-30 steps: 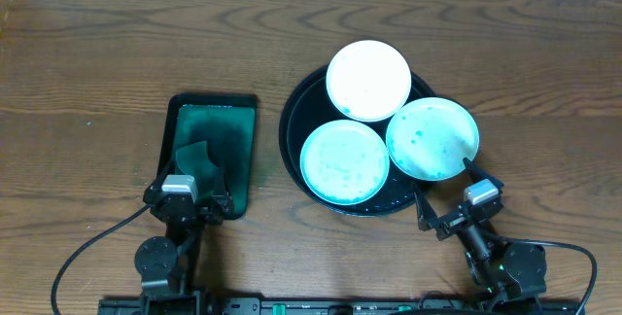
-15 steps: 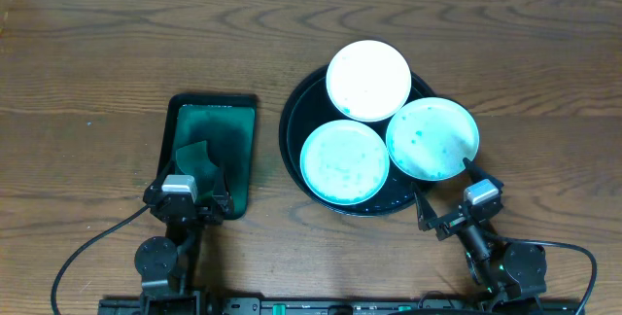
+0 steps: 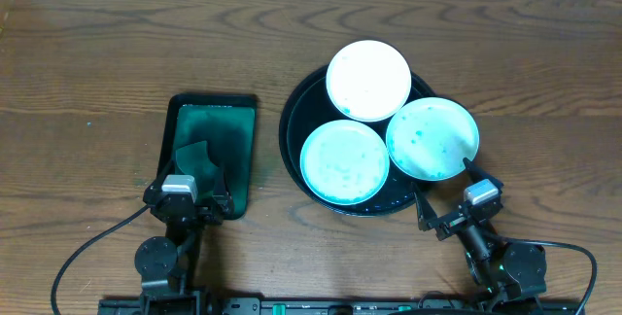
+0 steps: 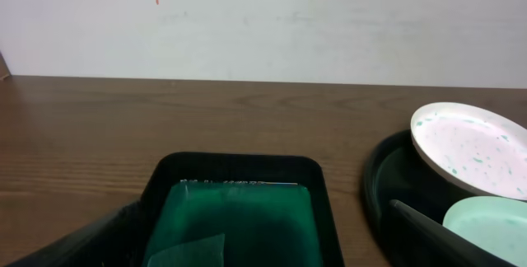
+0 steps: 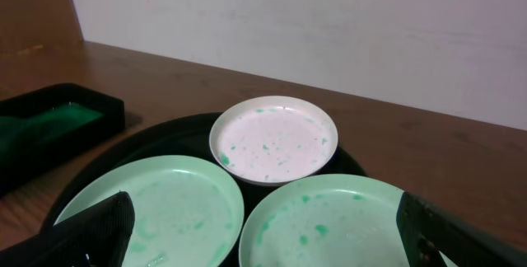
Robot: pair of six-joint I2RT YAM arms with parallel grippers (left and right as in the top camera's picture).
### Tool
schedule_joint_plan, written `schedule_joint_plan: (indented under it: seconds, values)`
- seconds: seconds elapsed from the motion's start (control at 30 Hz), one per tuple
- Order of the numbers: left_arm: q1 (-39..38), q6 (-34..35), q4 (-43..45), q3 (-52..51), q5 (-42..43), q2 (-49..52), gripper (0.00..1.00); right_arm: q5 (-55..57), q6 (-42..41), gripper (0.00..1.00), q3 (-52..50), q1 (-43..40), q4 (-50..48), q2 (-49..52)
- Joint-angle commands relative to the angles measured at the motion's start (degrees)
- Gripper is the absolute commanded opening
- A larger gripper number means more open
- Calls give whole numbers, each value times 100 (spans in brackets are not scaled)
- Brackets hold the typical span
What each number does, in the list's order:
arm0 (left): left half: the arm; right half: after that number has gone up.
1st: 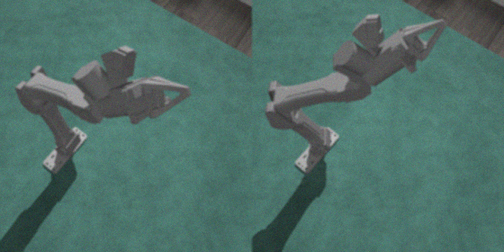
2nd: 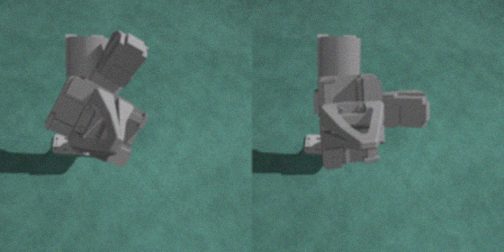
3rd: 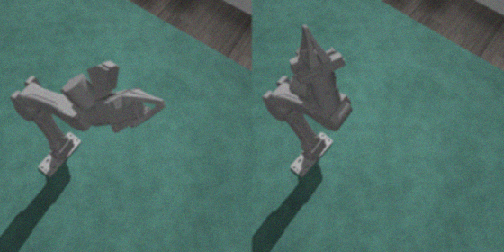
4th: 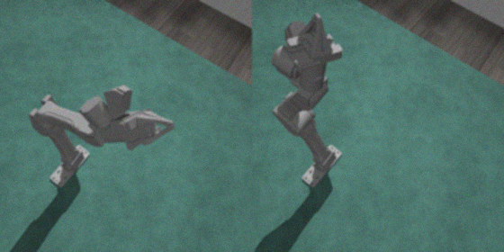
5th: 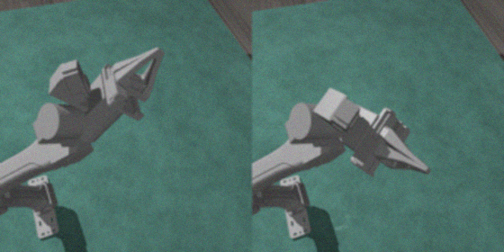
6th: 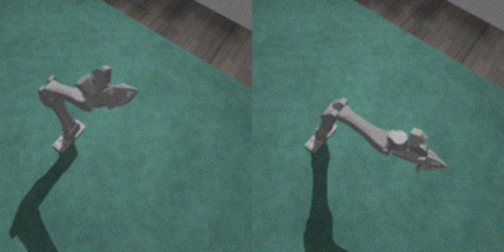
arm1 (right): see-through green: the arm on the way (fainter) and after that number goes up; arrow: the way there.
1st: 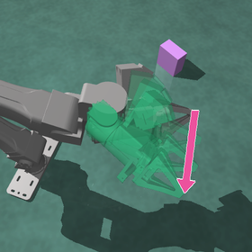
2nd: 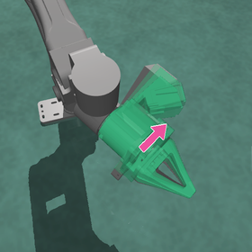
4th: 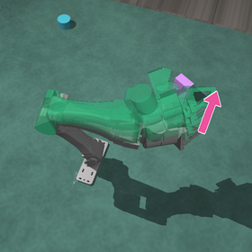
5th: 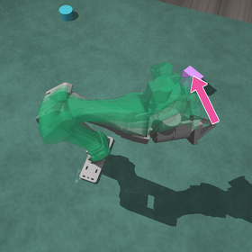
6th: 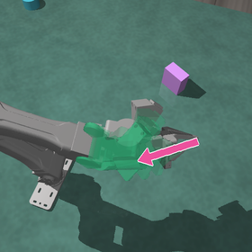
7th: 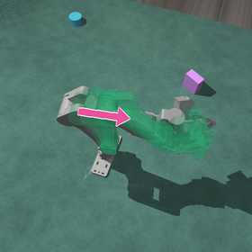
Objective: Clean dirty plates on tray and stack at the side
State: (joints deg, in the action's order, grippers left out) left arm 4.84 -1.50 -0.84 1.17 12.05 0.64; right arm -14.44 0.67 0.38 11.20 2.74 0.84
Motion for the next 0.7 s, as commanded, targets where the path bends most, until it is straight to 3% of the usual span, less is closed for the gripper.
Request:
schedule_joint_plan:
  seconds: [0.0,0.57,0.67]
  values:
    - [7,24,-190,-94,83,-4,90,28,-39,99,-7,-105,26,-33]
    - [7,24,-190,-94,83,-4,90,28,-39,99,-7,-105,26,-33]
    - [7,24,-190,-94,83,-4,90,254,555,99,-4,-105,48,7]
